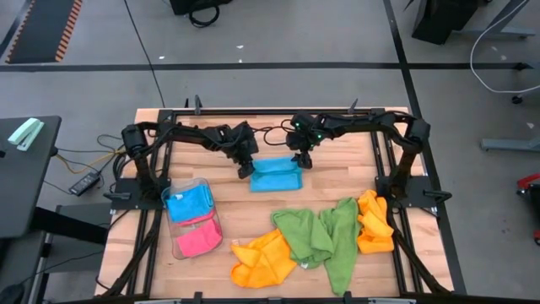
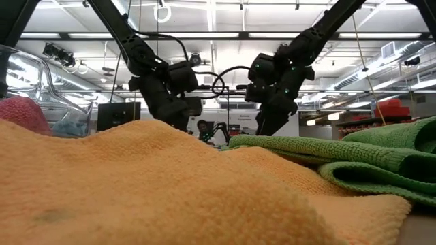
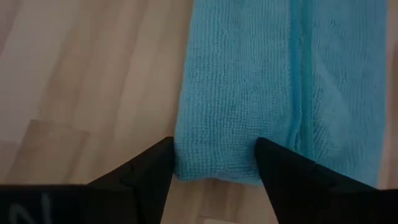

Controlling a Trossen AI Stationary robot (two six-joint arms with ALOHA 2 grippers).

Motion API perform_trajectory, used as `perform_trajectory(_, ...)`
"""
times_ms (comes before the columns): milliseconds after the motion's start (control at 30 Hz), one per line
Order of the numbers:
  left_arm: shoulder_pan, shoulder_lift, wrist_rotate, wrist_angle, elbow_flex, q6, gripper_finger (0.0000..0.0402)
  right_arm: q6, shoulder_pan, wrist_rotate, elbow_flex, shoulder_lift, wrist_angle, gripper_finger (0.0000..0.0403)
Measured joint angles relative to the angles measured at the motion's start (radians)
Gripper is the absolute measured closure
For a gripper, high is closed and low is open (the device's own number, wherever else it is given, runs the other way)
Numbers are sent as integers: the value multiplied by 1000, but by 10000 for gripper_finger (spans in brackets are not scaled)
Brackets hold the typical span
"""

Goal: Fold microfiber towels
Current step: Fold the blue microfiber cloth

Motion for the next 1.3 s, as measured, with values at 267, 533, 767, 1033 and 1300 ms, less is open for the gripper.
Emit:
perform_trajectory(267, -12, 0, -17, -11, 0, 34, 232, 59, -13, -2, 0, 80, -13, 152)
perform_trajectory(533, -13, 0, -11, -13, -1, 41, 262, 122, -12, -3, 5, 83, -57, 152)
perform_trajectory(767, -13, 0, -7, -12, -2, 59, 287, 174, 15, 23, 4, 83, -76, 193)
perform_trajectory(1033, -27, 1, -2, -2, -3, 123, 315, 168, 55, 69, 2, 83, -70, 318)
perform_trajectory(1300, -65, 2, -36, 35, -3, 200, 383, 139, 59, 48, 0, 84, -62, 393)
